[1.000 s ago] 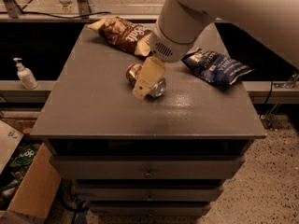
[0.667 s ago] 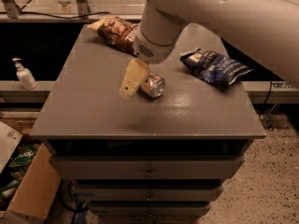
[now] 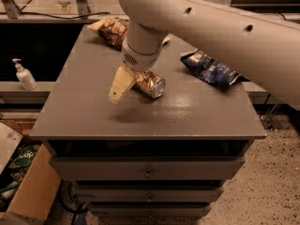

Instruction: Place orange can upright

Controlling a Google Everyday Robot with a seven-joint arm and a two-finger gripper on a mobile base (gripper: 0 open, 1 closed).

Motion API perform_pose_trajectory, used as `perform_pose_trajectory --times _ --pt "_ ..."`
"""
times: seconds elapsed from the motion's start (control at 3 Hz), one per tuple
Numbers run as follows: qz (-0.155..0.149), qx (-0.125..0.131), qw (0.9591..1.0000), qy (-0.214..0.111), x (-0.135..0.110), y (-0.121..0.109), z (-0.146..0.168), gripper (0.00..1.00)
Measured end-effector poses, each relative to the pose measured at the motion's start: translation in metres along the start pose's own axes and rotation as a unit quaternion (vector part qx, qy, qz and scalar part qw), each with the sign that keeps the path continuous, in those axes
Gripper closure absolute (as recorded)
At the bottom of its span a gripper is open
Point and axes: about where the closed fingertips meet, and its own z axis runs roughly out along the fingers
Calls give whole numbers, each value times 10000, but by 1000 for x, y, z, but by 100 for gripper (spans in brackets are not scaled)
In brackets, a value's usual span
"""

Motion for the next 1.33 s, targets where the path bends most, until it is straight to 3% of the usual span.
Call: perform_pose_trajectory --times 0.33,0.67,1.33 --pt "151 -22 9998 111 -2 -1 18 0" --pt "316 66 9993 171 1 -8 26 17" --pt "477 161 9986 178 3 -14 32 63"
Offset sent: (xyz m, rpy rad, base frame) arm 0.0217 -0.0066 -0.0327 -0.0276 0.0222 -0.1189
